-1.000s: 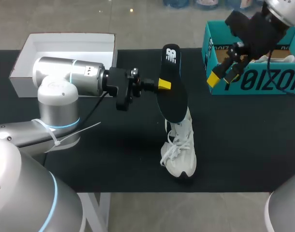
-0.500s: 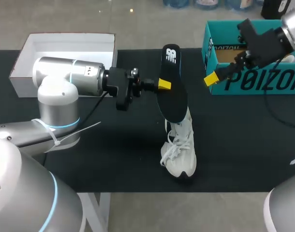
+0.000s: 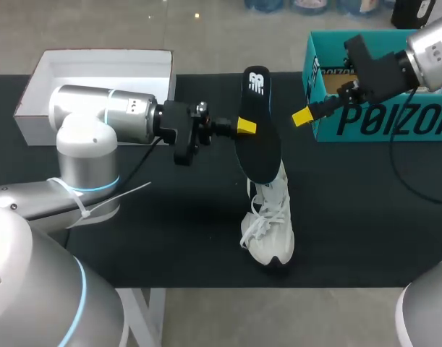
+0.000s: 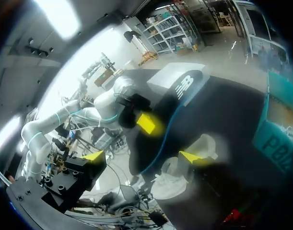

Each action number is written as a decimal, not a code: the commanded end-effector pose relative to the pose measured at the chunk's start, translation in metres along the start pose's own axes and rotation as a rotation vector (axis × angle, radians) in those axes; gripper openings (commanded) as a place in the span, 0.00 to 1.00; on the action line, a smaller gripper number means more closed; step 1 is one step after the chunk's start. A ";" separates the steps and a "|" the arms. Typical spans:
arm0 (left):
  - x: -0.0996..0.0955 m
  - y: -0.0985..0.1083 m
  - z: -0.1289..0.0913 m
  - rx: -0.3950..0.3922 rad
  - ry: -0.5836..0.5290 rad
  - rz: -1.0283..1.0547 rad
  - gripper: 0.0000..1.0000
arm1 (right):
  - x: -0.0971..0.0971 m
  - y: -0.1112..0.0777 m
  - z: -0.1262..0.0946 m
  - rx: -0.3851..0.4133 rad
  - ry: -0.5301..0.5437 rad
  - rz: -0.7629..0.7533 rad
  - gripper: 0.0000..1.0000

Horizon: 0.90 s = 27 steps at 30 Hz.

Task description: Take the shoe out of the shoebox, open the shoe tongue, remove and reinsert the insole, then place the shoe into the shoebox

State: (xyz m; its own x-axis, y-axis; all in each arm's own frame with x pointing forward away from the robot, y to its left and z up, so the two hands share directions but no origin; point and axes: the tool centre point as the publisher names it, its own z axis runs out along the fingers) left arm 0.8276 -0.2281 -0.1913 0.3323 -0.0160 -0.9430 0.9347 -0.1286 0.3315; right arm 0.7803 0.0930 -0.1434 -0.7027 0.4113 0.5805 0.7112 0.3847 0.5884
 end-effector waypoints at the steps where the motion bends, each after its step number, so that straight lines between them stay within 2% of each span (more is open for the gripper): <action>1: 0.001 0.000 0.001 -0.002 -0.002 0.003 0.00 | -0.010 0.012 0.012 0.020 0.004 -0.004 1.00; 13: 0.001 0.000 0.001 -0.002 -0.002 0.003 0.00 | -0.034 0.017 0.038 0.027 0.030 0.010 1.00; 27: 0.001 0.000 0.001 -0.002 -0.002 0.003 0.00 | -0.041 0.023 0.061 0.016 0.074 0.029 1.00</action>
State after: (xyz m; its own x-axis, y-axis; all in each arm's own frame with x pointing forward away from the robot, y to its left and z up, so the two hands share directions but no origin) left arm 0.8276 -0.2282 -0.1913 0.3322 -0.0161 -0.9431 0.9347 -0.1286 0.3315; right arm 0.8212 0.1292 -0.1846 -0.6830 0.3645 0.6330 0.7293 0.3887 0.5630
